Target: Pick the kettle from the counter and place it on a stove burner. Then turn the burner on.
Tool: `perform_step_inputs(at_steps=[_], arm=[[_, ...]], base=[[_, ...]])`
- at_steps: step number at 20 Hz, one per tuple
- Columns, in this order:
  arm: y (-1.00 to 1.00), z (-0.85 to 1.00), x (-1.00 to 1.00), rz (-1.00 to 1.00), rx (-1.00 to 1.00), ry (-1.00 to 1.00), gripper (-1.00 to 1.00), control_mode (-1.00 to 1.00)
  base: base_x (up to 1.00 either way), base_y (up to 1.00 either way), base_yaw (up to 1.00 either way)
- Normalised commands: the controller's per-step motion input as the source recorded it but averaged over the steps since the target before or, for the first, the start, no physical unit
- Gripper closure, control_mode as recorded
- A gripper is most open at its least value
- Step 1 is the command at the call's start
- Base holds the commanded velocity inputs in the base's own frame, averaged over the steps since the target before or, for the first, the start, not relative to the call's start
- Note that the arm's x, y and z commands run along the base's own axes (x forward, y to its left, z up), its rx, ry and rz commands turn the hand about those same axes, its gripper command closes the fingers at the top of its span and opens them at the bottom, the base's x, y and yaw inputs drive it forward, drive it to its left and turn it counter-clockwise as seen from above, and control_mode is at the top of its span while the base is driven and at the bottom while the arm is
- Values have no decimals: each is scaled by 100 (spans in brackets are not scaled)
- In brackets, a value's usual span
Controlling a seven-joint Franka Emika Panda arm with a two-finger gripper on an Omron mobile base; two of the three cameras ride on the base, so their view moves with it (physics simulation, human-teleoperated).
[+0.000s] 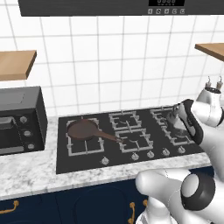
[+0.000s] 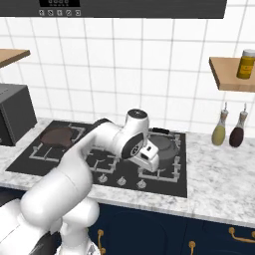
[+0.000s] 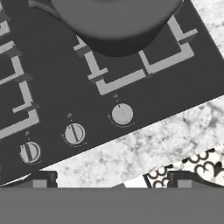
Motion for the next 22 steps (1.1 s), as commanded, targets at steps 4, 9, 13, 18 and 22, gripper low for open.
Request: perform_step_inputs(at_steps=[4,9,13,18,22], arm=[[-25,-51,19,7,-7,-3,-100,-100],[-9,-37,26,11,0,-5,-100,-100],[0,-50,26,10,-2,0,-100,-100],[-4,-47,21,10,-4,2,-100,-100],[-16,-33,18,6,-3,3,-100,-100]], base=[[0,0,0],[0,0,0],[0,0,0],[0,0,0],[0,0,0]])
